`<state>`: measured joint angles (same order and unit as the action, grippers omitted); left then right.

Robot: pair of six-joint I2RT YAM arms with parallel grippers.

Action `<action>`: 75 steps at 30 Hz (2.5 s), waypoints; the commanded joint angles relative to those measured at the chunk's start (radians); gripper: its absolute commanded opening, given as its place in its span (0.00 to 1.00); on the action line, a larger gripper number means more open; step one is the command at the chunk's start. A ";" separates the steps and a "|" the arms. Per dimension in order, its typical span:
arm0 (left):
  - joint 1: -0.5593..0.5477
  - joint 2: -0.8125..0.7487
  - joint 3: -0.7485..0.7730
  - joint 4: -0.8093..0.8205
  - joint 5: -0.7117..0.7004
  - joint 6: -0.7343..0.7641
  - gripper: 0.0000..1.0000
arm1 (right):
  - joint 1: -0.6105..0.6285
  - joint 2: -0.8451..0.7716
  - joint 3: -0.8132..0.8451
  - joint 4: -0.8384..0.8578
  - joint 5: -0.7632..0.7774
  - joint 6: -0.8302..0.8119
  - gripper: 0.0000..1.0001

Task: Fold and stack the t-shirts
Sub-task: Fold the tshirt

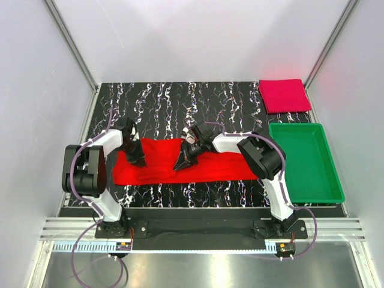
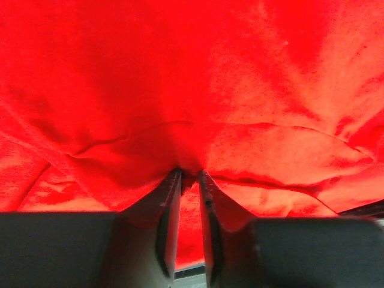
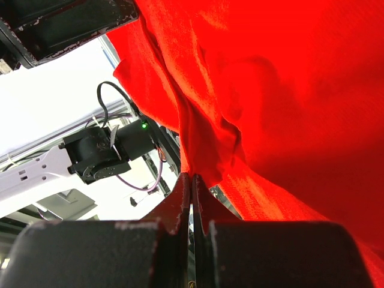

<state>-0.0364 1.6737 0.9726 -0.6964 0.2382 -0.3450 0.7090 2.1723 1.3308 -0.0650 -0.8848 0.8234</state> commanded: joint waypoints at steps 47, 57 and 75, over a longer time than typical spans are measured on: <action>0.018 -0.031 0.291 0.031 -0.200 -0.063 0.00 | -0.118 0.279 0.696 -0.535 0.050 -0.343 0.00; 0.018 0.104 0.379 0.032 -0.182 -0.042 0.00 | -0.132 0.357 0.798 -0.558 0.063 -0.320 0.00; 0.006 -0.066 0.390 -0.106 -0.202 -0.066 0.47 | -0.198 0.157 0.850 -0.986 0.316 -0.553 0.54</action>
<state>-0.0238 1.7248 1.4231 -0.7731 -0.0261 -0.3752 0.5041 2.5061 2.2562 -0.9520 -0.6159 0.3534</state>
